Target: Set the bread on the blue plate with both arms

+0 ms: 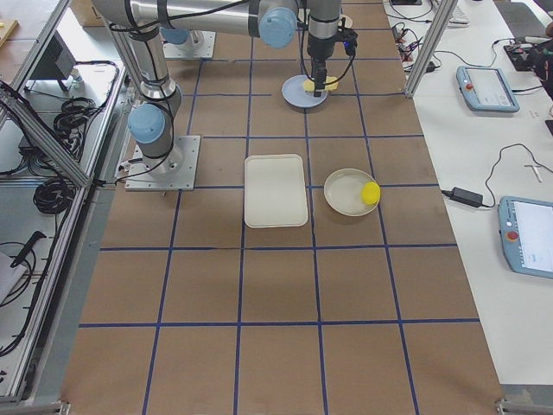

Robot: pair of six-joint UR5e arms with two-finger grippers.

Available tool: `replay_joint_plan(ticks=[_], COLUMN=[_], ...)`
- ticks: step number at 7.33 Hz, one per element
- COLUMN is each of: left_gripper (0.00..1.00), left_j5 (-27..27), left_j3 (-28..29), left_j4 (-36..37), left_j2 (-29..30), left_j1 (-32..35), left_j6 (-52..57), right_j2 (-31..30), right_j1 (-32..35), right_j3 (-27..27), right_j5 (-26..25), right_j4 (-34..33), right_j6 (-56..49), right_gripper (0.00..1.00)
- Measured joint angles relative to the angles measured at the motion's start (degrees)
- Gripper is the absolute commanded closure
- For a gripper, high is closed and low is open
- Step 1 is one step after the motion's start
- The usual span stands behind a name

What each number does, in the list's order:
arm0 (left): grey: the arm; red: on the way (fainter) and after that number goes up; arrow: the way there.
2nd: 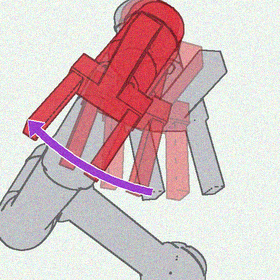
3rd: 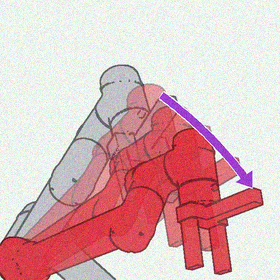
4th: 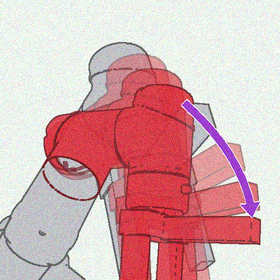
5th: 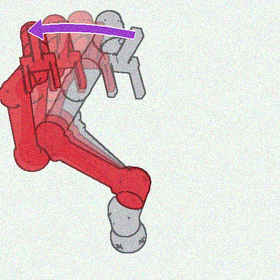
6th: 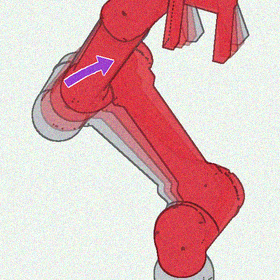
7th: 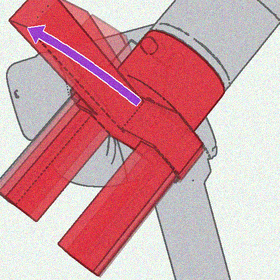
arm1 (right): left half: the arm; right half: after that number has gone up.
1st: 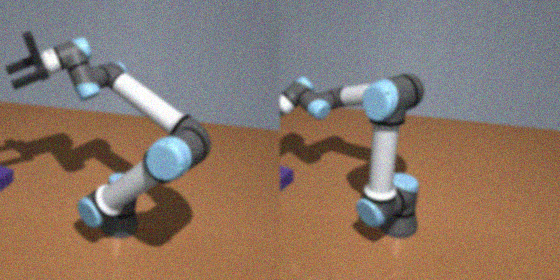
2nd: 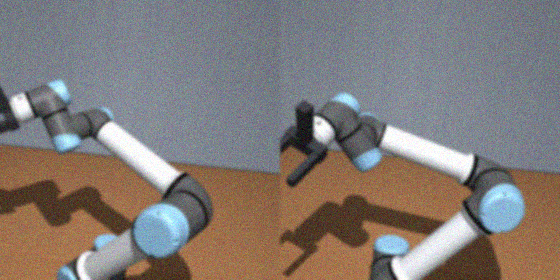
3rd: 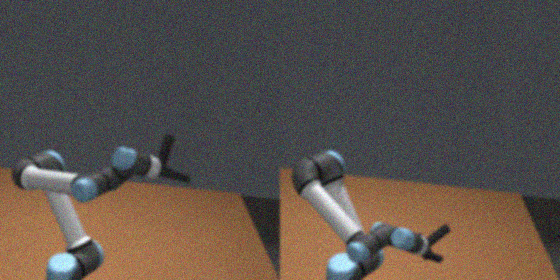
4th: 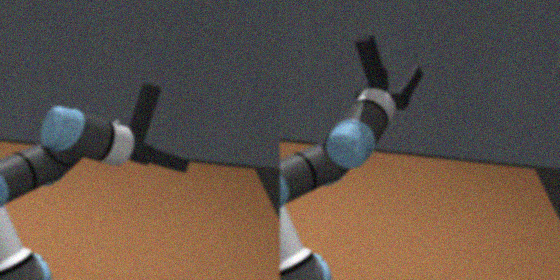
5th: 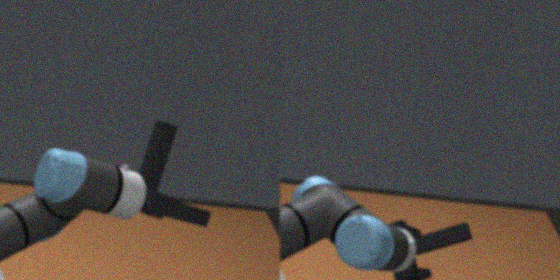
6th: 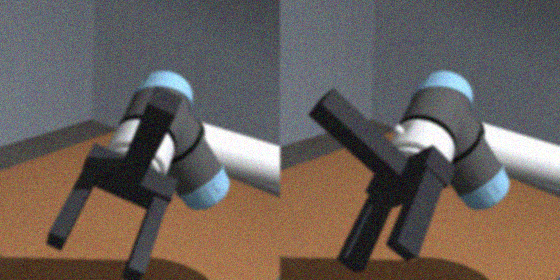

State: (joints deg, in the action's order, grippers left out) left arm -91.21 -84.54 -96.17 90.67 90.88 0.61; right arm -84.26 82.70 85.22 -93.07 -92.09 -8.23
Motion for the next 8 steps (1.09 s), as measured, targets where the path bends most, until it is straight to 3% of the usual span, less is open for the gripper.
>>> replay_joint_plan(ticks=[8], left_gripper=[0.01], left_j5=[0.25], left_j3=[-0.3], left_j4=[0.11], left_j2=[0.12], left_j1=[0.0], left_j6=[0.32], right_j2=[0.11], right_j1=[0.17], right_j3=[1.05], right_j5=[-0.06], right_j4=[-0.15], right_j6=[-0.51], right_gripper=[0.0])
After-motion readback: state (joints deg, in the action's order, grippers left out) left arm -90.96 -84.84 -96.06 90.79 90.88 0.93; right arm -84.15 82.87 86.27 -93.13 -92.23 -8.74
